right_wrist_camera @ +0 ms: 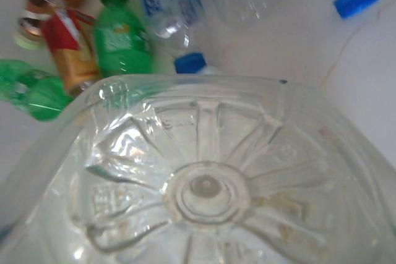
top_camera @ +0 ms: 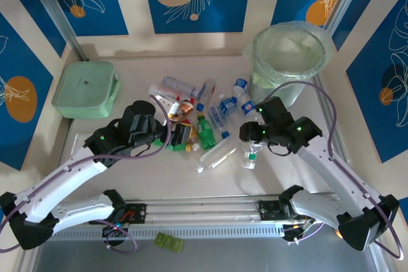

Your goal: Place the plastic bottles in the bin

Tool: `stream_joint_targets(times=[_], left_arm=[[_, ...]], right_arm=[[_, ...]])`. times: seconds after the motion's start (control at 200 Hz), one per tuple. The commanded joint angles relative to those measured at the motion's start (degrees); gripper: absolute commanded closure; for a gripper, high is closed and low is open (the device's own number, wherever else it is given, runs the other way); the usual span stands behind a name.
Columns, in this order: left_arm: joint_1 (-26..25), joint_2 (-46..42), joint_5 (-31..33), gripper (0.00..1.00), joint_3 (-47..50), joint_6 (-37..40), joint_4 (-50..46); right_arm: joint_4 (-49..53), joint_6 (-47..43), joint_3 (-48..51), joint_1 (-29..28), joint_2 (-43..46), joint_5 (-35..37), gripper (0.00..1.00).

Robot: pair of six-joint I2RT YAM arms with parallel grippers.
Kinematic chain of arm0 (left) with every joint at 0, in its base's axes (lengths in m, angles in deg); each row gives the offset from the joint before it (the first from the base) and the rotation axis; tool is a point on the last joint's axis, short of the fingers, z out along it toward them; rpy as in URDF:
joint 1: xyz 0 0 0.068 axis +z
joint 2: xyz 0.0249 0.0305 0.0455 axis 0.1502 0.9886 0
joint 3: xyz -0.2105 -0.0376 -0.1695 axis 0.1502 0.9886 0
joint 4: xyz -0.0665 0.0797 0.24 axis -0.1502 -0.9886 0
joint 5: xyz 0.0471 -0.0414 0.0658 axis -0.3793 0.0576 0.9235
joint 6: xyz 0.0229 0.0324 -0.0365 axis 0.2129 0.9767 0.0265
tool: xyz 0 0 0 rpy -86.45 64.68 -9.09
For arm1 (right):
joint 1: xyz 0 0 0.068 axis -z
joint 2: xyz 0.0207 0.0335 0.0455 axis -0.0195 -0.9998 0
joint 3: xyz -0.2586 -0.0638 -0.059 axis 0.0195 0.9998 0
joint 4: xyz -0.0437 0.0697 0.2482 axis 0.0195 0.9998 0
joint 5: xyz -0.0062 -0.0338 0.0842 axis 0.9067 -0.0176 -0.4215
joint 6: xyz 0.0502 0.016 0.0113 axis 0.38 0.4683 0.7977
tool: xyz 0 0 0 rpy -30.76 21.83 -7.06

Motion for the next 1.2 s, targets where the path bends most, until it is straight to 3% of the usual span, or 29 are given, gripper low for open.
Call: stream_joint_targets(times=[0.0, 0.18, 0.405, 0.655, 0.8, 1.19], left_arm=[[-0.09, -1.18, -3.15, 0.17, -4.52, -2.52, -0.40], [-0.11, -2.23, 0.04, 0.16, -3.50, -2.52, 2.88], [-0.09, -4.75, -6.26, 0.16, -1.04, -2.94, 10.07], [-0.12, -3.89, -8.67, 0.16, -0.82, -1.06, 11.83], [-0.09, -1.94, -8.87, 0.16, -1.95, -0.31, 11.07], [-0.11, 3.38, -10.55, 0.16, -2.16, 0.88, 13.82]], right_arm=[[4.32, -4.40, -6.74, 0.22, -0.08, -0.43, 0.60], [4.62, -7.43, -19.33, 5.13, -3.37, -2.01, 0.60], [1.35, -10.64, -36.05, 14.00, -11.93, -2.85, 0.60], [-1.96, -13.41, -51.69, 20.39, -23.58, 6.02, 0.60], [-1.20, -15.62, -62.09, 24.38, -31.58, 7.75, 0.60], [1.17, -18.68, -78.44, 26.87, -49.62, 18.38, 0.60]])
